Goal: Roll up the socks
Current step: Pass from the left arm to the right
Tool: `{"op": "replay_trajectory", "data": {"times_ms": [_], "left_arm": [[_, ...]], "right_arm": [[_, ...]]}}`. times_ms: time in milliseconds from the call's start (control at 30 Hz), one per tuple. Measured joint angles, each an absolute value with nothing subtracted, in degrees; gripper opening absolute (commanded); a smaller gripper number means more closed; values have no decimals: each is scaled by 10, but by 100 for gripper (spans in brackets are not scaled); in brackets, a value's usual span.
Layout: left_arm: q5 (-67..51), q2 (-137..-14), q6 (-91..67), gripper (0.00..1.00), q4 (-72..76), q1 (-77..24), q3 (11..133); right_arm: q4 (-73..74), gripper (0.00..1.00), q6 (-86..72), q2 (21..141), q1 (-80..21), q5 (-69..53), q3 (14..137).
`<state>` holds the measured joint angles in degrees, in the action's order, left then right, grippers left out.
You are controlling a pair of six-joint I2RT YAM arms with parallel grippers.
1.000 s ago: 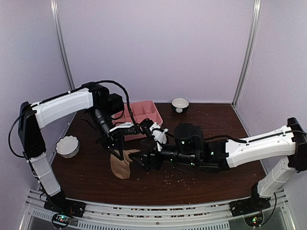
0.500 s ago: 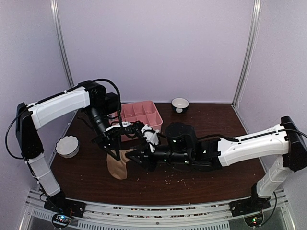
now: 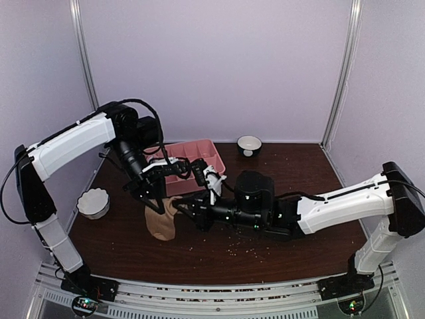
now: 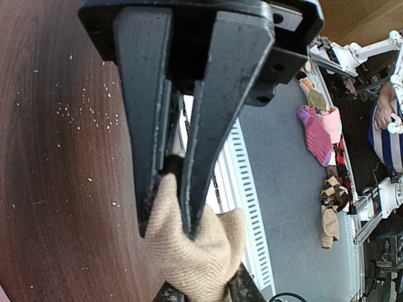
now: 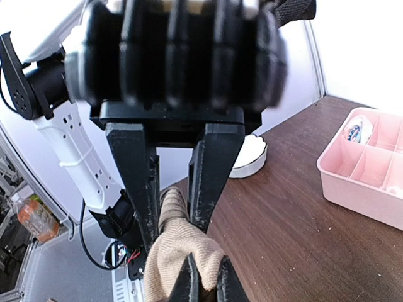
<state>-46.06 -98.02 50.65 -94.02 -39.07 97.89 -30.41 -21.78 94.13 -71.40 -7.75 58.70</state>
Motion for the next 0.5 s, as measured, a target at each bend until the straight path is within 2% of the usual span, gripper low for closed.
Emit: {"op": "replay_trajectory", "data": {"times_ms": [367, 400, 467, 500], "left_arm": [[-477, -970, 484, 19, -926, -382, 990], [-477, -967, 480, 15, -922, -380, 990], [-476, -957, 467, 2, -911, -372, 989], [-477, -954, 461, 0, -909, -369, 989]], "right_arm": [[-379, 0, -267, 951, -718, -42, 575], [-389, 0, -273, 954, -718, -39, 575], [-409, 0, -284, 962, -718, -35, 576], [-415, 0, -288, 964, -718, -33, 577]]}}
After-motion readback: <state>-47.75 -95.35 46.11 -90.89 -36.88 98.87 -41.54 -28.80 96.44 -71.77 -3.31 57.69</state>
